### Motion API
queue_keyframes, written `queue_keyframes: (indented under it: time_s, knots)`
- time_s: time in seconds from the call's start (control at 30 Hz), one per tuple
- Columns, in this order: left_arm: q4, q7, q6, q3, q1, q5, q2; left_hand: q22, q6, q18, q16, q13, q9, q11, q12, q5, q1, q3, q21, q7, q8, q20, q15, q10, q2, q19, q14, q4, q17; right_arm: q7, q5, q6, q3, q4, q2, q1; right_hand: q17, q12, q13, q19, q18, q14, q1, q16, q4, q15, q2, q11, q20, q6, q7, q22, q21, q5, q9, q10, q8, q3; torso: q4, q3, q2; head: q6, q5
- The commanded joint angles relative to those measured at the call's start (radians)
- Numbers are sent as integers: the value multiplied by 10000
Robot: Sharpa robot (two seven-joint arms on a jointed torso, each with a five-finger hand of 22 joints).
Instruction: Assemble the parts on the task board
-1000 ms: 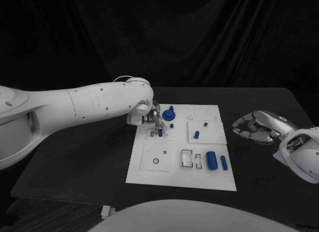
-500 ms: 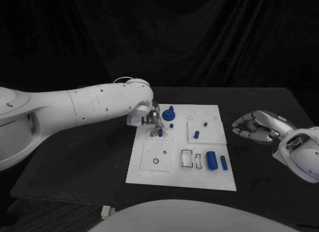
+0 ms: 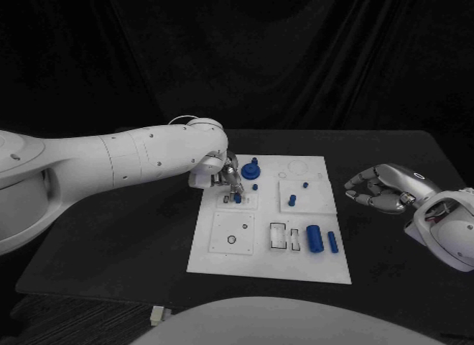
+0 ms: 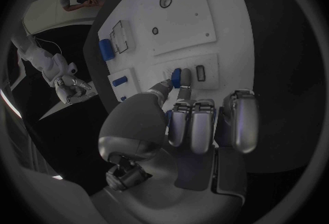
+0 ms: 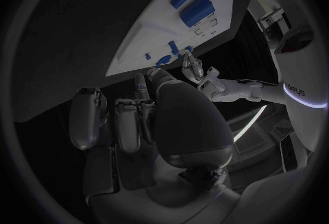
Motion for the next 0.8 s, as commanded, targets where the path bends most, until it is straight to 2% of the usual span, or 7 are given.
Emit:
queue_keyframes:
  time_s: [0.03,0.5,0.67,0.7,0.73,0.8]
  knots:
    - [55,274,-227,-9,-50,67,-2,2001,45,106,26,2605,60,-64,36,248,-114,451,-67,-1,80,-62,-16,1064,-166,-61,1038,-224,2635,-147,-55,18,6,-20,13,-22,2285,-50,1426,-32,187,960,32,-52,-22,-20,-17,6,11,81,13,1851,-73,56,-10,277,-20,60,-1,0,1,-2,-9]
    - [368,446,-844,-10,-58,69,-211,2008,71,100,26,2605,468,-103,36,611,-582,1692,-46,-34,245,-86,-45,1064,-485,-45,1038,-862,2635,-234,-55,91,6,-53,41,-22,2232,-76,1385,-70,205,945,54,-94,-52,-10,-20,21,16,92,19,1825,-161,68,-10,246,-18,93,5,4,-2,-2,11]
    - [699,540,-1507,-10,-58,70,-427,1999,70,109,26,2605,824,-142,36,828,-756,2222,-76,-53,407,-117,-58,1064,-581,-62,1038,-1180,2635,-267,-55,128,6,-45,24,-22,2208,-85,1371,-86,212,938,62,-114,-65,-4,-22,29,20,99,23,1813,-199,72,-10,234,-17,109,3,2,0,-2,13]
    - [829,553,-1709,-10,-58,70,-506,1998,53,110,26,2605,883,-132,36,874,-785,2293,-80,-59,428,-118,-66,1064,-591,-65,1038,-1219,2635,-274,-55,139,6,-39,17,-22,2195,-94,1357,-94,215,934,65,-124,-72,-2,-27,29,21,101,26,1808,-216,73,-10,224,-17,114,2,1,1,-2,8]
    - [964,557,-1886,-10,-58,70,-590,1973,-29,127,26,2605,1019,-123,36,1063,-817,2471,-160,-43,462,-118,-69,1064,-633,-114,1038,-1339,2635,-279,-55,150,6,-32,7,-22,2195,-94,1357,-94,215,934,65,-124,-72,-2,-27,29,21,101,26,1808,-216,73,-10,224,-17,114,6,2,2,-2,2]
    - [1286,541,-2243,-11,-58,70,-792,1970,-82,128,26,2605,1217,-122,36,1129,-894,2685,-172,-42,546,-113,-67,1064,-652,-123,1038,-1445,2635,-294,-55,171,6,-20,-26,-23,2184,-102,1345,-99,217,931,67,-133,-77,0,-31,28,23,103,28,1805,-227,75,-10,215,-17,119,9,1,15,-2,5]
